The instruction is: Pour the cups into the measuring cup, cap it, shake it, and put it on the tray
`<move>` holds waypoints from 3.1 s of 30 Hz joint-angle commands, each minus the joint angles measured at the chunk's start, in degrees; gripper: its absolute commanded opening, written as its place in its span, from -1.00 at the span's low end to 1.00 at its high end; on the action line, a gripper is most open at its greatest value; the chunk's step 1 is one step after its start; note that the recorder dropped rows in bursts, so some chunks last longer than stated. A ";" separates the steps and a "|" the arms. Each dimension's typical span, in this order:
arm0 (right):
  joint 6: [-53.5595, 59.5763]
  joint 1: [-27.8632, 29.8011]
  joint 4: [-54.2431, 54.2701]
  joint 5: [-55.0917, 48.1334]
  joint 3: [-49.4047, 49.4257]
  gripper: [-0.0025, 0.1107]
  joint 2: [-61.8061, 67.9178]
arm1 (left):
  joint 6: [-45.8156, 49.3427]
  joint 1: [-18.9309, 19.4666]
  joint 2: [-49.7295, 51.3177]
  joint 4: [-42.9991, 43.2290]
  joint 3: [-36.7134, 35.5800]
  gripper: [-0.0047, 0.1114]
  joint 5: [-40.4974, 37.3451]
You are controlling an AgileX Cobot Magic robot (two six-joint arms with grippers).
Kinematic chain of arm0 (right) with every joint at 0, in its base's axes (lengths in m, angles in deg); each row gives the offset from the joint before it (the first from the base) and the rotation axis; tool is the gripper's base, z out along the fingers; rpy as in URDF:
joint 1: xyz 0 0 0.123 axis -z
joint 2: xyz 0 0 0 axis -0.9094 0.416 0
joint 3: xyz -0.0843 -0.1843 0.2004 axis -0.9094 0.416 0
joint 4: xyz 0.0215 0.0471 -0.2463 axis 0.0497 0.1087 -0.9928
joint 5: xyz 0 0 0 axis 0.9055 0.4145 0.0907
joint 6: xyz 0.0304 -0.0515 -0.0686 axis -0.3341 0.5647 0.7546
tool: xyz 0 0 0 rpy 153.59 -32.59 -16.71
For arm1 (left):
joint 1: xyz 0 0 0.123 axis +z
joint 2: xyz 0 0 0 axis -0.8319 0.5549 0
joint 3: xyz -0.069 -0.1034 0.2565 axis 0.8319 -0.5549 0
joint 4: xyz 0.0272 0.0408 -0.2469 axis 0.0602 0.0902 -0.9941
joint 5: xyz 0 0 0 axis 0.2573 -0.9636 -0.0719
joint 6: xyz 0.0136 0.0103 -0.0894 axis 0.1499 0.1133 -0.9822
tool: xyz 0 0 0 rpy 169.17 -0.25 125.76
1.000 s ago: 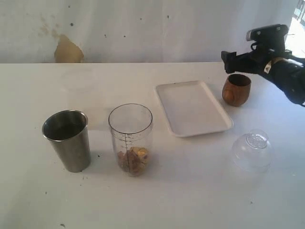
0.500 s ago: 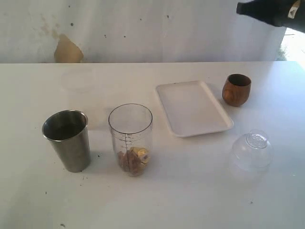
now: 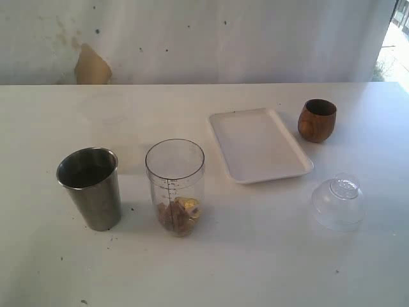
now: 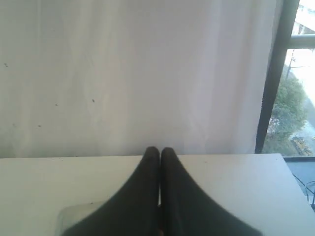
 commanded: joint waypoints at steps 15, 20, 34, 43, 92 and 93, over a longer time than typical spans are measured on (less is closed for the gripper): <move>0.81 -2.57 6.09 -11.79 13.93 -0.96 -35.98 | -0.16 -0.11 -0.22 -0.39 -0.25 -0.92 0.06; 0.81 -2.57 6.09 -17.48 13.93 -0.96 -41.08 | -0.16 -0.11 -0.22 -0.39 -0.25 -0.92 0.06; 0.81 -2.57 6.09 -18.75 13.93 -0.96 -45.94 | -0.16 -0.11 -0.22 -0.39 -0.25 -0.92 0.06; 0.81 -2.57 5.99 -18.75 13.93 -0.96 -45.97 | -0.16 -0.11 -0.22 -0.39 -0.25 -0.92 0.06; 31.27 -0.30 17.96 -5.94 60.45 -0.96 -63.41 | -0.16 -0.11 -0.22 -0.39 -0.25 -0.92 0.06; 31.27 -0.30 17.96 -5.94 60.45 -0.96 -63.41 | -0.16 -0.11 -0.22 -0.39 -0.25 -0.92 0.06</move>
